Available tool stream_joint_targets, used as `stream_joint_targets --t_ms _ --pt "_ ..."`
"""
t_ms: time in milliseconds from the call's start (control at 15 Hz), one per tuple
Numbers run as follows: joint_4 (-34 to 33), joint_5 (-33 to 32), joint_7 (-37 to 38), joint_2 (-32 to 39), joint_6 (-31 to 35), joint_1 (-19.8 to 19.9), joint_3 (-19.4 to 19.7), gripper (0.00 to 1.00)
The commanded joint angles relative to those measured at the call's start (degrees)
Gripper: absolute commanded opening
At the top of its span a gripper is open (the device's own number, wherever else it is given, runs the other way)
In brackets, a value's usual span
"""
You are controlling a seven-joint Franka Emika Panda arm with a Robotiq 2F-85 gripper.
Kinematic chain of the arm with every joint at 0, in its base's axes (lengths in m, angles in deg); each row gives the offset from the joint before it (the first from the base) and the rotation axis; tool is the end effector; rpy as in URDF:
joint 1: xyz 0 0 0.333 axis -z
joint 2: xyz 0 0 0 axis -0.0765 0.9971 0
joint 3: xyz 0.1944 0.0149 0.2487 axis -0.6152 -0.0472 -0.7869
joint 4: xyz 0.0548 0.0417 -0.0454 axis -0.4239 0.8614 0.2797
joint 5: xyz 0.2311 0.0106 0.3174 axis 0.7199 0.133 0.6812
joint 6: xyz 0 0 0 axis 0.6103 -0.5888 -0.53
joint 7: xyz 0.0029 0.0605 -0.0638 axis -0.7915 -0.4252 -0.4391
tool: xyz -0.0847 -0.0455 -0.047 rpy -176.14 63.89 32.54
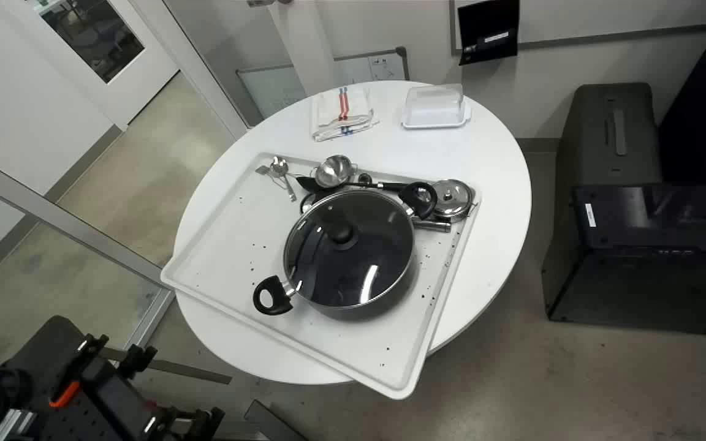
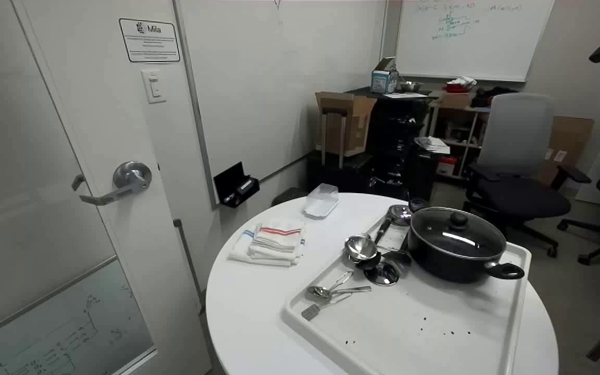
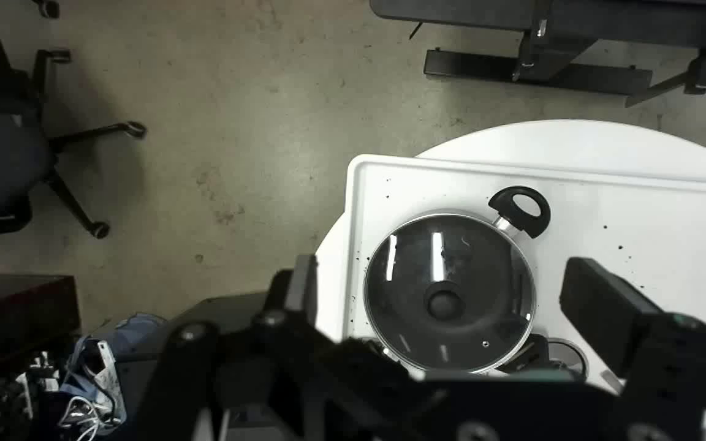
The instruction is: Remove the lid from the black pot
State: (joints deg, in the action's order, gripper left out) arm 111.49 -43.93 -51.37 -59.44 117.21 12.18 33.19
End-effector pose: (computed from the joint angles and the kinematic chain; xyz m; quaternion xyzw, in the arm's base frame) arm 0.4117 -0.1438 0.5610 0.9858 0.0538 -0.0829 0.1357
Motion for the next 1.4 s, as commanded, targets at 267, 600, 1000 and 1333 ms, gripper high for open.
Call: stream_joint_targets --t_ms 267,600,1000,1333 --pt "-0.2 -0.25 0.23 0.02 -0.23 -0.99 0.8 1.0" --pt "-1.87 -0.21 -2.02 2.82 0.73 -1.6 1.27 1.0" --pt "-7.52 1.31 -6.86 13.34 2.64 -2.29 1.92 1.0" --pt "-12.34 2.13 -11.72 23.64 5.57 -1.66 1.3 1.0"
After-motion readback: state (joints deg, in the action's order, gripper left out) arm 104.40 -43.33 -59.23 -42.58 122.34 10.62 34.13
